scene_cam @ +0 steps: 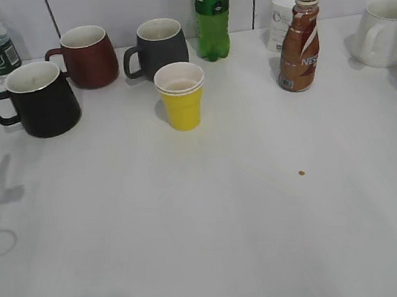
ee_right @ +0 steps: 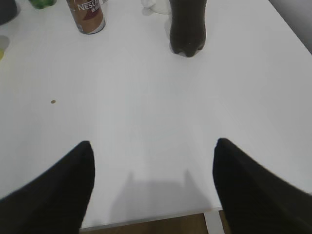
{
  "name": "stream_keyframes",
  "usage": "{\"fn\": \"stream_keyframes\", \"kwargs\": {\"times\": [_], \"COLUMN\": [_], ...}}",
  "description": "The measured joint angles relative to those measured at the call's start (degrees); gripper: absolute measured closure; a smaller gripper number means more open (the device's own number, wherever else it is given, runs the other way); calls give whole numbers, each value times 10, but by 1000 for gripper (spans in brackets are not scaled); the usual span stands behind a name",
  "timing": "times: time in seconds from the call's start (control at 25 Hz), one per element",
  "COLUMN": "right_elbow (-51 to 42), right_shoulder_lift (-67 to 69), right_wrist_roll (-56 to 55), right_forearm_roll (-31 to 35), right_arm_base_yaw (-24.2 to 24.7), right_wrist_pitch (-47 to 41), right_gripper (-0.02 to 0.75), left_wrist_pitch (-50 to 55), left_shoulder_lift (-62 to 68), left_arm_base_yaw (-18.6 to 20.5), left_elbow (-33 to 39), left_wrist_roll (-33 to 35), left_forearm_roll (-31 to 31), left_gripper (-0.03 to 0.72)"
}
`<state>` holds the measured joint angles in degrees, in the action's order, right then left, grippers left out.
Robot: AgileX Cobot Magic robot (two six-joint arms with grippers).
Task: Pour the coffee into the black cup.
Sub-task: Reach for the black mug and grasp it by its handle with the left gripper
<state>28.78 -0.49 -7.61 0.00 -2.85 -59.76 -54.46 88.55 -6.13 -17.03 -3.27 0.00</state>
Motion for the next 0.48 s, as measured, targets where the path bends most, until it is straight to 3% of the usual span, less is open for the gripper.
{"fn": "stream_keyframes", "kwargs": {"times": [0.48], "right_elbow": [0], "right_shoulder_lift": [0], "right_wrist_roll": [0], "right_forearm_roll": [0], "right_arm_base_yaw": [0], "right_wrist_pitch": [0], "right_gripper": [149], "left_wrist_pitch": [-66], "left_shoulder_lift": [126], "left_arm_base_yaw": [0], "left_elbow": [-52], "left_wrist_roll": [-2], "left_forearm_roll": [-19], "left_gripper": [291]}}
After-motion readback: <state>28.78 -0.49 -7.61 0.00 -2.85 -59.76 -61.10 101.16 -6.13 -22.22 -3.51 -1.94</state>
